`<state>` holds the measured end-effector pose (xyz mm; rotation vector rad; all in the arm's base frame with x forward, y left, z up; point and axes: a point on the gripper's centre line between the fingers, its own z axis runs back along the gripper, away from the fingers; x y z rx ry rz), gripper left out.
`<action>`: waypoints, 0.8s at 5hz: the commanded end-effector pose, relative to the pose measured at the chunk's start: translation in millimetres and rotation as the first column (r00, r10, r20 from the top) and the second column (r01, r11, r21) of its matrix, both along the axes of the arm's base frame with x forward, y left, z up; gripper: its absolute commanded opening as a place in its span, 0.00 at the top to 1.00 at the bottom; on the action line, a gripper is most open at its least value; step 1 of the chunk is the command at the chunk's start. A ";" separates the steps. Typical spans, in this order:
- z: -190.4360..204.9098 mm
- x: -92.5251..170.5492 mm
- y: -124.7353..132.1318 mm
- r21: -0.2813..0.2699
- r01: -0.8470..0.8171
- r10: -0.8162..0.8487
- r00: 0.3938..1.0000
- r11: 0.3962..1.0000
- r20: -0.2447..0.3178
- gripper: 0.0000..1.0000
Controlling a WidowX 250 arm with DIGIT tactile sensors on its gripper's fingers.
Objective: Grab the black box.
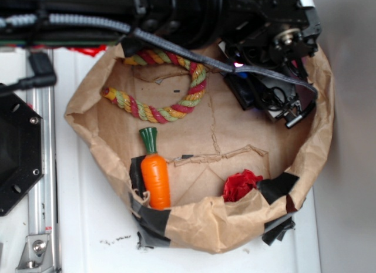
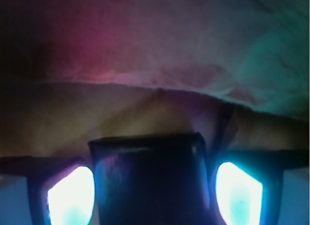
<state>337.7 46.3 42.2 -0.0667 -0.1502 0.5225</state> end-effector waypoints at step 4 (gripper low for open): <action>35.5 -59.1 -53.6 0.031 0.315 -0.314 0.949 0.949 -0.036 1.00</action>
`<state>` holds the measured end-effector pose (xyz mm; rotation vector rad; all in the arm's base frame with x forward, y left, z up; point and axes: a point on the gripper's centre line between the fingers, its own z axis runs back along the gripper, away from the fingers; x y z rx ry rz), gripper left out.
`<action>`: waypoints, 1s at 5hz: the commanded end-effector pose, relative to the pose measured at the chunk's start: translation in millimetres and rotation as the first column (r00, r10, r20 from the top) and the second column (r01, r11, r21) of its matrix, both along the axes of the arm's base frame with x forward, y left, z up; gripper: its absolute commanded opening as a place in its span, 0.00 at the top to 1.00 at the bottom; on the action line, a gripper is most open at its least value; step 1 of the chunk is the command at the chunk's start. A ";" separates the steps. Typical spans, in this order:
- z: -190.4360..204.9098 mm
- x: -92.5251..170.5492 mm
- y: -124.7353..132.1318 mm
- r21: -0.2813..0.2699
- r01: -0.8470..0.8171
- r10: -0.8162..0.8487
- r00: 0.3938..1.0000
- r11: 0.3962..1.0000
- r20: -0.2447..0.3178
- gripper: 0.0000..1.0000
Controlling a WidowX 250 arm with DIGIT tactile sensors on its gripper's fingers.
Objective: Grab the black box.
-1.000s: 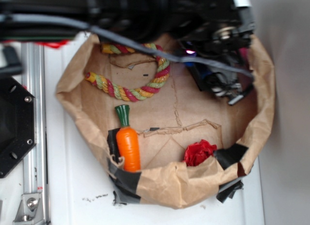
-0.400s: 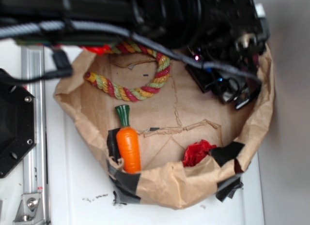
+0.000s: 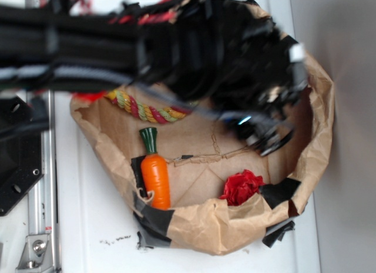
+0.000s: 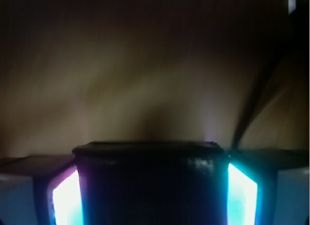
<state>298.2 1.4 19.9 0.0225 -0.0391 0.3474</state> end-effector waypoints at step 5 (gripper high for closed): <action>160.6 -14.0 -9.1 -0.080 0.319 -0.310 0.944 0.944 0.114 0.00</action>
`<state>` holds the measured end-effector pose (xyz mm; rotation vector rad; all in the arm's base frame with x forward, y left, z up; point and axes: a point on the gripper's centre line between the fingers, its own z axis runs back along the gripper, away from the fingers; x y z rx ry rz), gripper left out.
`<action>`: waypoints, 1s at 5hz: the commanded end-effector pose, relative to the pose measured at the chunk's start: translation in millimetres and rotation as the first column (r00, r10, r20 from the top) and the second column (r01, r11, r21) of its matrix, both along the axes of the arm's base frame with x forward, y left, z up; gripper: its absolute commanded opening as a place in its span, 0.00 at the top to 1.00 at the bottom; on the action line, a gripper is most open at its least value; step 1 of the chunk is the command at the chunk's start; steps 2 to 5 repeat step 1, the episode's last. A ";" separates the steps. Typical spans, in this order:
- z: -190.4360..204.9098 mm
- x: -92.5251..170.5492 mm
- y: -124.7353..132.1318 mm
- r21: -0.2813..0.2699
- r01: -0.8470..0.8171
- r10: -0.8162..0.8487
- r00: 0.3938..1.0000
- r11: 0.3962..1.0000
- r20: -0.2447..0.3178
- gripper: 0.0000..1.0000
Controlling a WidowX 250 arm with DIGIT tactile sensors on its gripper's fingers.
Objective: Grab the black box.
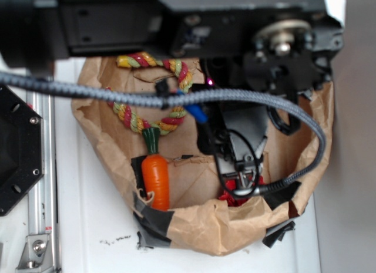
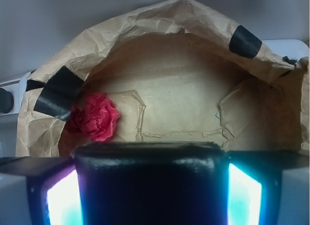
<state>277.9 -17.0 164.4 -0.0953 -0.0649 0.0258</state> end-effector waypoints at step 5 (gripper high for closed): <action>16.0 6.3 9.3 -0.001 -0.006 0.006 0.998 1.000 0.058 0.00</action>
